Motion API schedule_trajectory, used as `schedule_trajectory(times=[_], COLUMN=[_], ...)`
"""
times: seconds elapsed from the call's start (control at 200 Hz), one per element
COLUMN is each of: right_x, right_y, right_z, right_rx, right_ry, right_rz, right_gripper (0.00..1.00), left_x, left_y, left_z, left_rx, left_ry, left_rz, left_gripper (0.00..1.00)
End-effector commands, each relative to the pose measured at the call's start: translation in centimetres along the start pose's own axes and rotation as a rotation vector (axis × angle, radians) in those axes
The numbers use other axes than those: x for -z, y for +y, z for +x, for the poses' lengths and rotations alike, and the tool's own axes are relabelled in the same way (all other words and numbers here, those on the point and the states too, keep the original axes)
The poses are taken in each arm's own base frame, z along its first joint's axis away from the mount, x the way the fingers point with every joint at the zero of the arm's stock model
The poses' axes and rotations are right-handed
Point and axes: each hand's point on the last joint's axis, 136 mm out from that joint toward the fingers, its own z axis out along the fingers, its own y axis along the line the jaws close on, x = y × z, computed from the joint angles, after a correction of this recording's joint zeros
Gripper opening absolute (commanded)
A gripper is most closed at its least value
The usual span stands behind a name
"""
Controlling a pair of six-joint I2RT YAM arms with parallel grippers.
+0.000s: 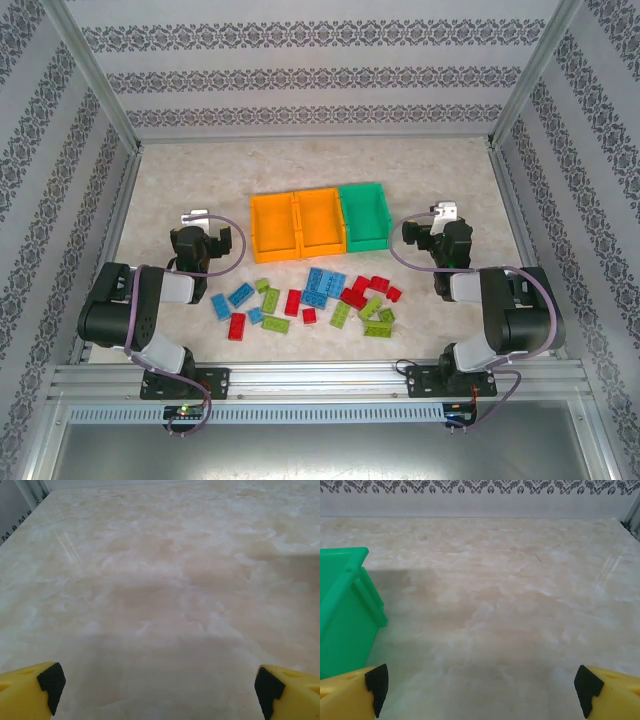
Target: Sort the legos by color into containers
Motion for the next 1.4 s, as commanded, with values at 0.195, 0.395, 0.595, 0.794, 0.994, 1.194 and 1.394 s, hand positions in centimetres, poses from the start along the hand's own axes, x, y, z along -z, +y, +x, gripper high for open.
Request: schedule_trajectory(times=[0.195, 0.395, 0.595, 0.794, 0.994, 1.194, 1.394], right_x=[-0.2, -0.2, -0.2, 0.0, 1.9, 4.9, 8.1], right_y=[-0.1, -0.1, -0.2, -0.4, 1.5, 4.7, 7.6], right_z=[-1.2, -1.2, -1.3, -2.8, -4.8, -3.3, -1.1], right_rx=[-0.004, -0.005, -0.021, -0.034, -0.149, -0.179, -0.215], right_ry=[-0.032, -0.030, -0.030, 0.024, 0.292, 0.530, 0.612], right_rz=[0.010, 0.009, -0.004, 0.009, -0.058, -0.113, -0.162], right_gripper=[0.98, 0.98, 0.98, 0.91, 0.83, 0.77, 0.76], left_x=[-0.2, -0.2, -0.2, 0.1, 1.8, 4.8, 7.2], left_y=[0.5, 0.5, 0.5, 0.7, 2.2, 0.1, -2.3], left_z=[-1.7, -1.7, -1.7, -2.7, -7.3, -9.2, -6.6], left_rx=[0.033, 0.032, 0.032, 0.023, 0.104, 0.277, 0.345], left_ry=[-0.056, -0.056, -0.054, -0.050, 0.188, 0.230, 0.370], left_rz=[-0.010, -0.009, -0.008, -0.021, -0.126, 0.015, 0.104], left_gripper=[0.99, 0.99, 0.99, 0.99, 0.99, 0.99, 1.00])
